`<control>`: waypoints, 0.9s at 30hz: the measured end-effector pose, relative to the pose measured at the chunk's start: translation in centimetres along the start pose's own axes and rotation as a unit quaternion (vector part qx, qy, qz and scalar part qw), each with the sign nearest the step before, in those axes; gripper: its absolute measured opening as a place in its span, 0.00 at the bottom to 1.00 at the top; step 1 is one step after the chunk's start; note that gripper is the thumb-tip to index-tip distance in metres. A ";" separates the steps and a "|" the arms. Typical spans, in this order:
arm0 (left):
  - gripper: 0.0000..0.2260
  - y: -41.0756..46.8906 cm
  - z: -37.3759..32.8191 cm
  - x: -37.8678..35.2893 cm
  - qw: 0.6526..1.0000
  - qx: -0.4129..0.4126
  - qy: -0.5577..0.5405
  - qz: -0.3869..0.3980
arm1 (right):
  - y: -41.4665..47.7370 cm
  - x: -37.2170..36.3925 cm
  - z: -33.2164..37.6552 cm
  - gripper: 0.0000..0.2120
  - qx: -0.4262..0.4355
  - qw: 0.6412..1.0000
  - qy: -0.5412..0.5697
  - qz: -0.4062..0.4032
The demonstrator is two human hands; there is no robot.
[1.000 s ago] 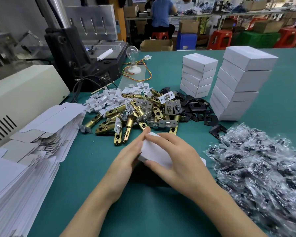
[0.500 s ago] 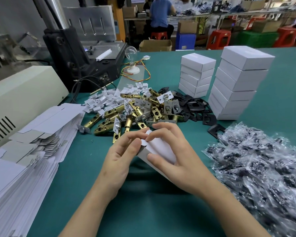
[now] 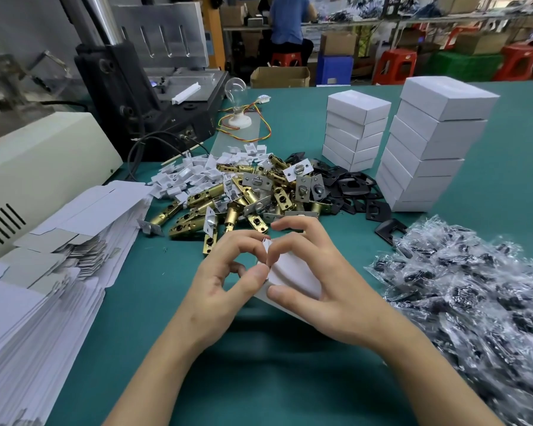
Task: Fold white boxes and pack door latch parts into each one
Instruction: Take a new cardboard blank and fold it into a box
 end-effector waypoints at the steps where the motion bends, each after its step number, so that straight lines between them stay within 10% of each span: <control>1: 0.06 0.0 0.0 0.0 1.000 -0.002 0.000 -0.001 | 0.0 -0.1 0.0 0.12 0.002 1.000 -0.001 -0.005; 16: 0.15 -0.5 0.9 -0.8 0.990 0.109 -0.082 -0.027 | 0.2 -0.3 -0.6 0.33 -0.034 0.992 -0.090 -0.077; 27: 0.15 0.7 2.0 1.6 0.899 0.209 -0.296 -0.247 | 0.0 4.5 -1.1 0.41 -0.037 0.975 -0.089 -0.200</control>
Point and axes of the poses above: each hand's wrist, its own y-axis towards the middle knuckle, its own x-axis out of the back of the hand, z = x × y, the point moved 2 cm from there along y, towards the middle knuckle, and after that the axes turned 12 degrees about -y, right-handed, at the moved point
